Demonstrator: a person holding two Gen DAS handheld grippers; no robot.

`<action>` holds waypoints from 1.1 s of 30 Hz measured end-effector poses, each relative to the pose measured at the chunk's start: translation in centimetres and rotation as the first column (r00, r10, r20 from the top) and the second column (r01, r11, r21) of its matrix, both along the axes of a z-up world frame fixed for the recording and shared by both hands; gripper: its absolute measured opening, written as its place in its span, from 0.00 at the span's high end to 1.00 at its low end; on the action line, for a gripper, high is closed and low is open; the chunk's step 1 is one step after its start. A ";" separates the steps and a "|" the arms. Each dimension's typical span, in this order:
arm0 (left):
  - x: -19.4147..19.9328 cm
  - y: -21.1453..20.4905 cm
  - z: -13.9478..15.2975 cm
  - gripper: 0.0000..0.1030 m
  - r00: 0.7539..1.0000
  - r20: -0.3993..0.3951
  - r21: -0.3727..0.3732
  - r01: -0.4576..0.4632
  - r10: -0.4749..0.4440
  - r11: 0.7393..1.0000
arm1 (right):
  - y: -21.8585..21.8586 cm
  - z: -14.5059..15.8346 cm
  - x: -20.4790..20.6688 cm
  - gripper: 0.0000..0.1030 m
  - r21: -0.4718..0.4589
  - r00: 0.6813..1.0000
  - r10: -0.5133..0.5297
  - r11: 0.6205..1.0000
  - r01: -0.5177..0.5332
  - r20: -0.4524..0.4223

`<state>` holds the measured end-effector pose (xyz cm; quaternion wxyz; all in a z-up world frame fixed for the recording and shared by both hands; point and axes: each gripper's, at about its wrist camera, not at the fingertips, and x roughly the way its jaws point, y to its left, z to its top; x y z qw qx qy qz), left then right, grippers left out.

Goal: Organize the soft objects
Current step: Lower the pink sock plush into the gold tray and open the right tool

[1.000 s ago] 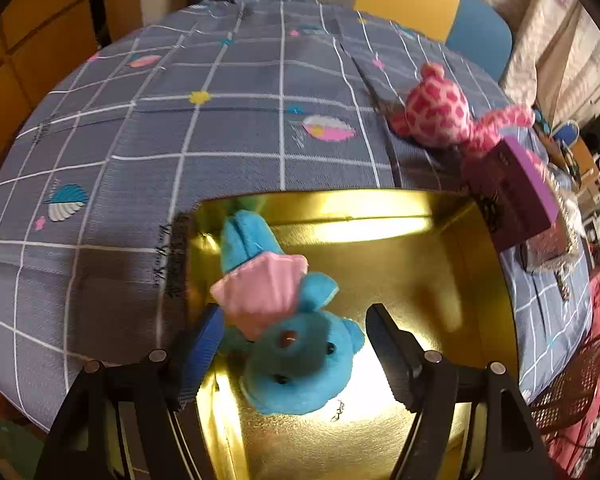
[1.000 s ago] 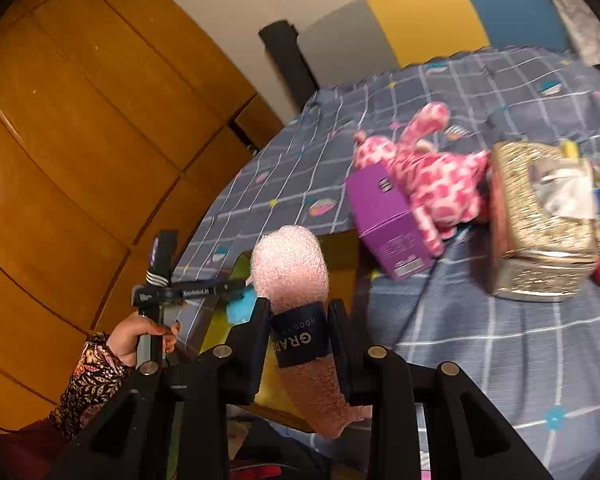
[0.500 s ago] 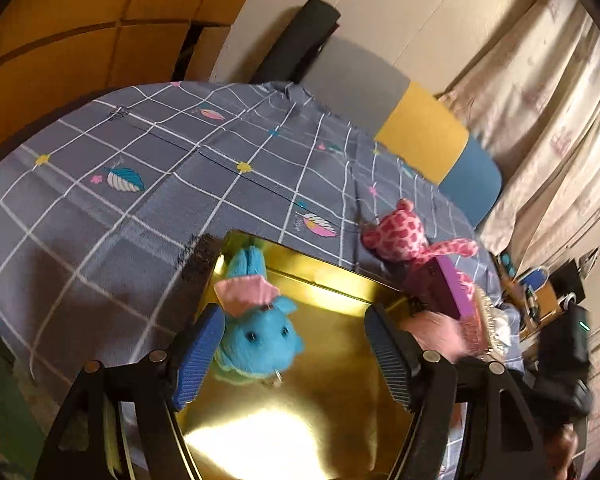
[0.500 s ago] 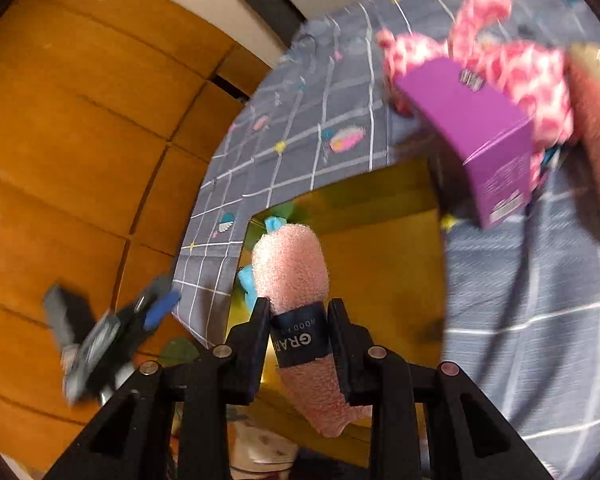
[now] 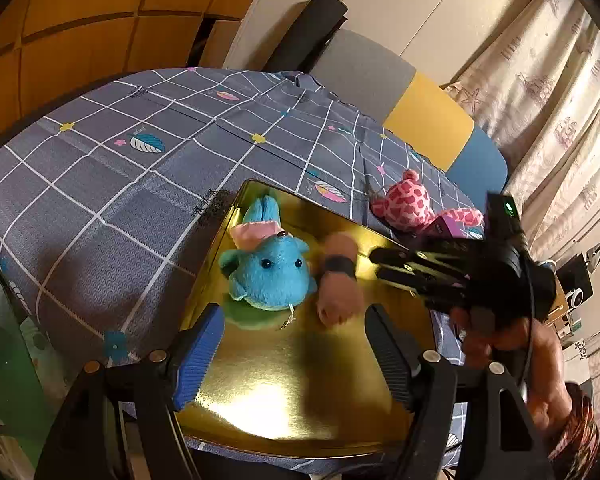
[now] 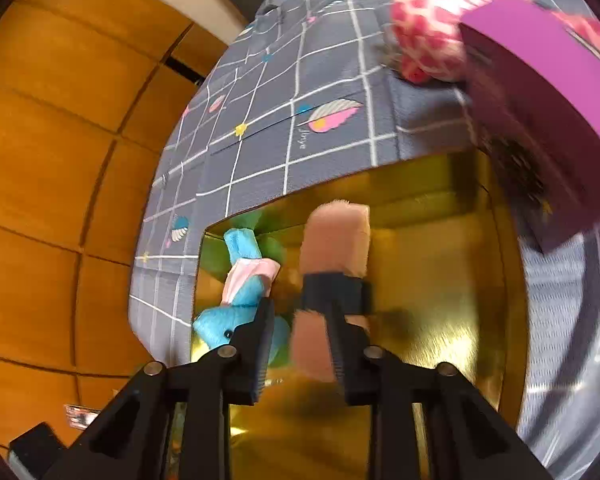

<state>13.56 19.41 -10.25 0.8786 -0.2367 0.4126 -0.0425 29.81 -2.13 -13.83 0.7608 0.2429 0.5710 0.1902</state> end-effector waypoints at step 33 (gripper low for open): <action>-0.2 -2.1 -0.6 0.29 0.999 -0.042 -0.054 0.018 -0.020 0.998 | -1.5 3.0 -6.0 0.59 -0.200 0.977 0.176 0.968 -0.150 0.124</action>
